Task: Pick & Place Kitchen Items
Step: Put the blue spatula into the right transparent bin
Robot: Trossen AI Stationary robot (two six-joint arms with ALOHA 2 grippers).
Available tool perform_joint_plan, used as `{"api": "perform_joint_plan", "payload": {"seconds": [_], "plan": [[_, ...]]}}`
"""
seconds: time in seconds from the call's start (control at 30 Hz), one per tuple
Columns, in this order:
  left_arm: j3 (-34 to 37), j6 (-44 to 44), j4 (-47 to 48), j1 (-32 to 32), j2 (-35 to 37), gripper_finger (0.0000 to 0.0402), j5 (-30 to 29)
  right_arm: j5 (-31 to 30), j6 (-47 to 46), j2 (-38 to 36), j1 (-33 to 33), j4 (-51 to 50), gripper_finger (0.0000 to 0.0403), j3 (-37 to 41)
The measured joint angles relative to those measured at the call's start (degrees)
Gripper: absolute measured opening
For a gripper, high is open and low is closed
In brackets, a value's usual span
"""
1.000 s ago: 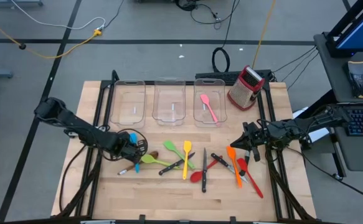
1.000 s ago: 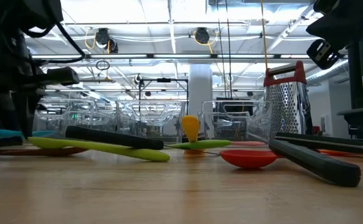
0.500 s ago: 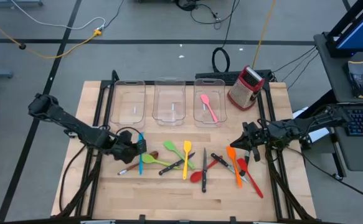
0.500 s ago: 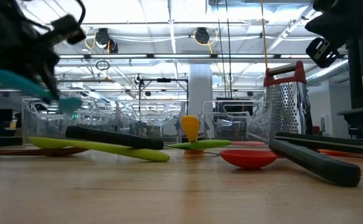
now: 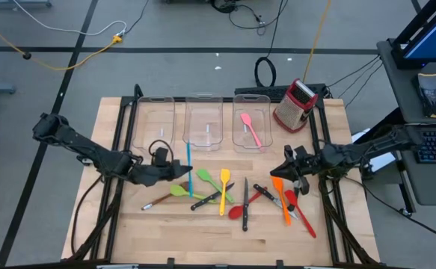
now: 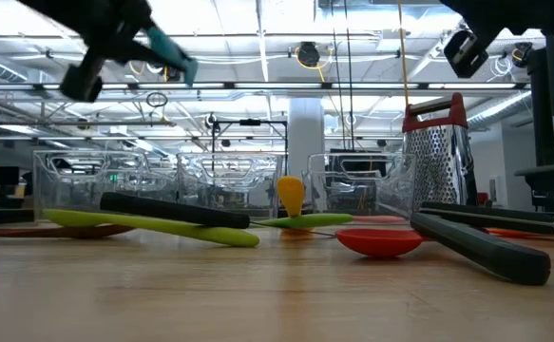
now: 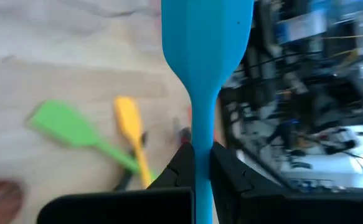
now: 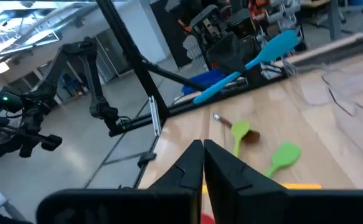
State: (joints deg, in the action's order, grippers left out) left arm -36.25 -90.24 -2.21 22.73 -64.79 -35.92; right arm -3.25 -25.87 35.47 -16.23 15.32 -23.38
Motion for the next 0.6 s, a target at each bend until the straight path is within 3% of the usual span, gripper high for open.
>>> {"api": "perform_joint_plan", "payload": {"seconds": [0.27, 0.6], "plan": [[-0.1, 16.6, -19.0, -2.8, -2.9, 0.0011, -1.4, 0.0, 2.6, 9.5, 0.0, 15.2, 0.0067, 0.0], [-0.1, 28.3, -40.1, -3.6, -10.3, 0.0011, 0.3, 0.0, 2.6, 18.2, 0.2, 28.3, 0.0125, 0.0]]}}
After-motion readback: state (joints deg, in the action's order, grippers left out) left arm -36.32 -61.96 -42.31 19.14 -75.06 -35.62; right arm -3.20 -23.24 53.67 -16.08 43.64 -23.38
